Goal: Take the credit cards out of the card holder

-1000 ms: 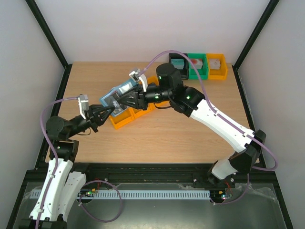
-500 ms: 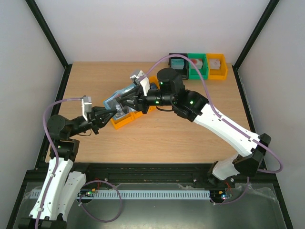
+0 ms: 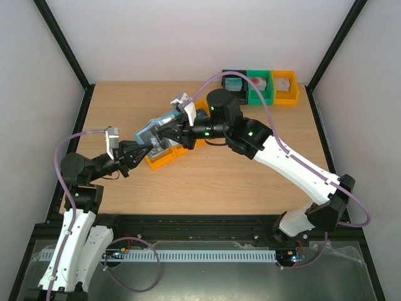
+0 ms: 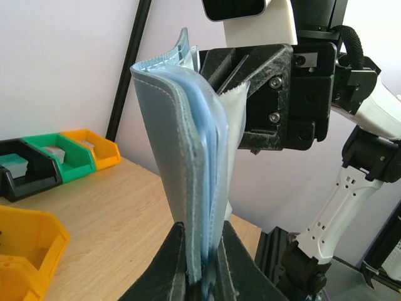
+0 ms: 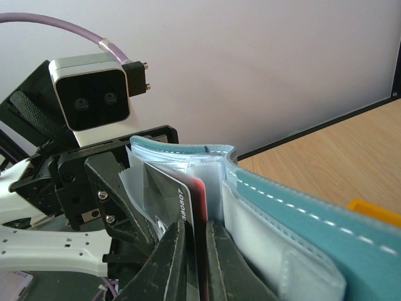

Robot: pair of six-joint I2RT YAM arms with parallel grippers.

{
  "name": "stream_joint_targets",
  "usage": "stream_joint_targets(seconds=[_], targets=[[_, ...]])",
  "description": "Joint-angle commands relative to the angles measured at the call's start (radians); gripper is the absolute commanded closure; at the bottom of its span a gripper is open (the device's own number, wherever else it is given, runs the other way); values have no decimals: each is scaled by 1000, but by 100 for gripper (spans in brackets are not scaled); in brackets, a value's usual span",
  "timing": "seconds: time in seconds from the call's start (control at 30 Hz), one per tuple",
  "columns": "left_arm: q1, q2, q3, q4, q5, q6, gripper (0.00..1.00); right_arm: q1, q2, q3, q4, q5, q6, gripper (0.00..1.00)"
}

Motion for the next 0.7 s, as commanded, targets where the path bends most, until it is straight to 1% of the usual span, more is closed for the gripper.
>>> stream_joint_targets(seconds=[0.0,0.07,0.2,0.3,0.47,0.5,0.57,0.67], targets=[[-21,-9,30,135,24,0,98,41,36,-35,-31,-95,3,88],[-21,-10,31,118,10,4,98,43,30,-35,-31,-105,-1,85],[-21,-10,26,116,-29,-14,98,67,46,1,-70,-147,-4,84],[-12,-11,22,157,-46,-70,98,100,63,27,-126,-131,-26,85],[-11,-9,11,168,-44,-80,98,107,57,33,-129,-100,-37,89],[-9,-9,11,167,-44,-82,98,107,55,30,-131,-91,-45,88],[-4,-8,8,162,-48,-84,98,107,58,32,-146,-81,-60,84],[4,4,-1,171,-68,-116,98,109,61,42,-173,-95,-66,82]])
